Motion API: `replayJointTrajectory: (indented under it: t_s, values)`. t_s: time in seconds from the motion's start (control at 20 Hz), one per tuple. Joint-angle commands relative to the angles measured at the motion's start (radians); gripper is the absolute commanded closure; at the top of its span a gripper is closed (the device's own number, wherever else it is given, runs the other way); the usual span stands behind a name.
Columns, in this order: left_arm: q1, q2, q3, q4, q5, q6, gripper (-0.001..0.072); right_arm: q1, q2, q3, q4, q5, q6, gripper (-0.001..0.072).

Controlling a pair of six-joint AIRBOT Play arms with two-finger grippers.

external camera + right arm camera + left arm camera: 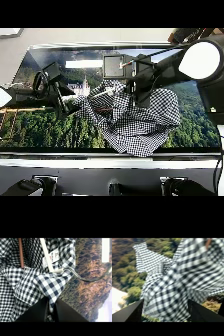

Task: Fold the clothes and pants, and hang the long-sleeved shirts on hangers.

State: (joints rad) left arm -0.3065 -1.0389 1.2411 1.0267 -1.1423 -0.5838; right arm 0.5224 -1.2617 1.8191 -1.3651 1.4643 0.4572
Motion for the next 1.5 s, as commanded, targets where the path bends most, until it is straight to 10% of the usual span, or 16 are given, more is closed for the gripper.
replayJointTrajectory:
  t_s: [0.0,0.2,0.3,0.5,0.7,1.0,1.45]
  values:
    - [-0.001,-0.023,-0.002,-0.056,-0.025,0.039,0.0107,0.0,-0.001,0.0,0.002,-0.008,-0.002,0.0683]
    - [-0.001,-0.08,-0.002,-0.059,-0.016,0.039,0.0169,0.0,-0.002,0.0,0.051,-0.018,-0.002,0.0682]
    - [0.0,-0.094,-0.002,-0.059,-0.016,0.039,0.066,0.0,-0.002,0.0,0.072,-0.026,-0.001,0.0681]
    - [0.0,-0.076,-0.001,-0.058,-0.016,0.038,0.0678,0.0,0.001,0.0,0.07,-0.029,0.074,0.0667]
    - [0.0,-0.02,0.008,-0.004,-0.017,0.034,0.0679,-0.001,0.077,0.001,-0.076,-0.127,0.251,0.0361]
    - [-0.001,0.089,0.049,0.127,-0.018,-0.055,0.0679,-0.322,0.302,0.001,-0.148,-0.102,0.449,0.0278]
    - [-0.096,0.197,0.049,0.127,-0.077,-0.052,0.0679,-0.695,0.289,-0.221,0.301,0.097,0.172,0.0174]
